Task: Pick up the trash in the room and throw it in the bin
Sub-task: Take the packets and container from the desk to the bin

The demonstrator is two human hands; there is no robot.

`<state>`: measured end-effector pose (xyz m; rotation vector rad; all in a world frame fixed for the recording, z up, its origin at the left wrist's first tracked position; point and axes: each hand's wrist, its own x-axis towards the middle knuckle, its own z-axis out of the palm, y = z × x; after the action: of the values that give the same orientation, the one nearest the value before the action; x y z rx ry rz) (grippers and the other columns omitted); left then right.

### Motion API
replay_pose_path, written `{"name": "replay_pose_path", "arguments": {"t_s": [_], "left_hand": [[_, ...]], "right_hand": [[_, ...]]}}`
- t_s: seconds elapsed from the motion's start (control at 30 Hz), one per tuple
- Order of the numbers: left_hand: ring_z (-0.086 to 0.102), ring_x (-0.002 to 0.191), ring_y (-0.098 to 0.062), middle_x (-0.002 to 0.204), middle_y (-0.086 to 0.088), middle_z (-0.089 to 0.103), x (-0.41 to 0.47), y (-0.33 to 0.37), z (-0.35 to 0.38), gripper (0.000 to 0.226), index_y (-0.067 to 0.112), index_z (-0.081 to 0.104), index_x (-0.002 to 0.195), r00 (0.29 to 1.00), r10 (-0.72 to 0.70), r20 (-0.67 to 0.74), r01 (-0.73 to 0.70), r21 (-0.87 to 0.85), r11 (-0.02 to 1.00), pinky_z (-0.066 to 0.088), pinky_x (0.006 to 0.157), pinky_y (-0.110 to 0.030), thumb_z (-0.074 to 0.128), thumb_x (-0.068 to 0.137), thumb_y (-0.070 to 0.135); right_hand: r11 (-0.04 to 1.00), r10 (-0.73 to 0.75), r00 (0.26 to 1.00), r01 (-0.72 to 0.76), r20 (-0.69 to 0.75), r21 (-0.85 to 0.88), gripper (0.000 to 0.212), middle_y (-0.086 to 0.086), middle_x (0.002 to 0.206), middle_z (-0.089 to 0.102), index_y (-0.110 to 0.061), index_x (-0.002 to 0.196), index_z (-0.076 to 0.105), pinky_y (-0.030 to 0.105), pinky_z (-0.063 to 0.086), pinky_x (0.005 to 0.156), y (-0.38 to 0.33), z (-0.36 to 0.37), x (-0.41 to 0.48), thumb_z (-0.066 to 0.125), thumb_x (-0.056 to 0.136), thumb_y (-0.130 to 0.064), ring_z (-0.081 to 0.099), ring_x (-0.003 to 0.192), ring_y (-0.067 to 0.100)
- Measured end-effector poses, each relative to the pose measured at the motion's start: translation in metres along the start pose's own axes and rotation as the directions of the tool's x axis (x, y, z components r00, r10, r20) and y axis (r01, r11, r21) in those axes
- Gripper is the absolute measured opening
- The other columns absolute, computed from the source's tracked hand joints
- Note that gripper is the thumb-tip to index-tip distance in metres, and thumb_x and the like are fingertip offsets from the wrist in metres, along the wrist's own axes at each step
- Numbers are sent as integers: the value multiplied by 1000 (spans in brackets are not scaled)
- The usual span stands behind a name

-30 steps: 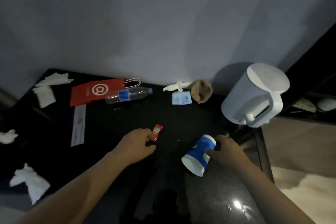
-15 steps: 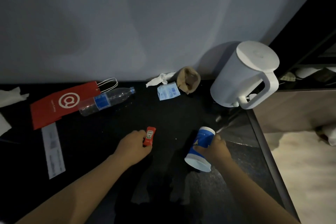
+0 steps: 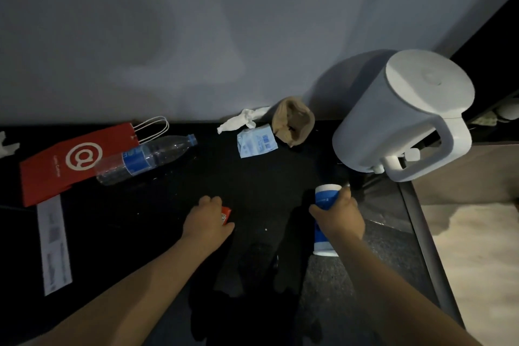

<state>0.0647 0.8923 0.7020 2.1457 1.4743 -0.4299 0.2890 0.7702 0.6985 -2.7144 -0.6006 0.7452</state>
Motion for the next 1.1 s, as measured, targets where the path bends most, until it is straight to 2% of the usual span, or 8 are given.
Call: {"name": "replay_pose_path", "arguments": {"t_s": [0.17,0.3,0.53,0.7,0.8,0.93,1.03,1.1], "left_hand": [[52,113,-22,130,-6,41,12,4,10,52,18,45,125,999,-35,1,35,-40,999,48,93,-31,72,81,24],[53,105,-19,122,-5,45,27,12,0,46,18,50,119,1000,20,-18,-22,-135,991,49,88,-29,71,78,17],[54,102,-21,117,-7,47,84,52,-41,49,16,53,117,971,116,-209,-162,-221,962,49,90,-35,74,73,14],[53,105,-27,119,-13,49,129,79,-63,49,8,54,120,928,217,-302,-279,-177,944,43,82,-30,72,75,14],[46,115,-31,125,-14,43,150,86,-61,60,11,51,122,911,240,-336,-284,-88,955,42,93,-37,78,70,25],[33,124,-32,140,-10,29,164,86,-59,95,17,37,135,924,184,-334,-175,57,983,33,102,-45,81,59,54],[32,130,-33,144,-12,26,169,87,-57,112,19,25,142,948,187,-257,-174,74,982,32,106,-50,82,54,58],[34,128,-33,141,-12,29,168,89,-52,113,20,22,144,965,172,-198,-166,48,985,36,103,-48,83,56,57]], "right_hand": [[1000,-14,1000,14,-25,-9,93,13,130,48,-10,146,21,44,50,84,-2,2,7,70,75,-45,55,110,34],[1000,-17,1000,17,-22,-5,93,13,131,47,-10,146,20,43,49,84,-2,1,8,71,75,-44,54,111,34],[1000,-12,1000,12,-26,9,80,11,124,51,-10,134,33,42,50,80,-1,1,9,71,72,-43,57,104,32],[999,-22,999,23,-34,30,87,11,126,50,-11,141,26,44,51,84,0,1,9,71,72,-42,56,105,32],[999,-32,999,34,-41,35,91,9,126,50,-12,144,23,43,52,82,1,2,10,70,73,-42,56,105,30],[999,-30,999,31,-37,24,88,7,127,50,-13,143,26,41,52,82,3,2,11,70,73,-45,55,108,27],[999,-36,998,37,-44,28,89,7,128,50,-13,144,26,40,51,82,3,3,10,70,74,-46,55,109,27],[999,-39,998,40,-45,26,88,6,128,50,-14,144,26,39,51,83,3,2,10,69,74,-46,55,109,26]]}}
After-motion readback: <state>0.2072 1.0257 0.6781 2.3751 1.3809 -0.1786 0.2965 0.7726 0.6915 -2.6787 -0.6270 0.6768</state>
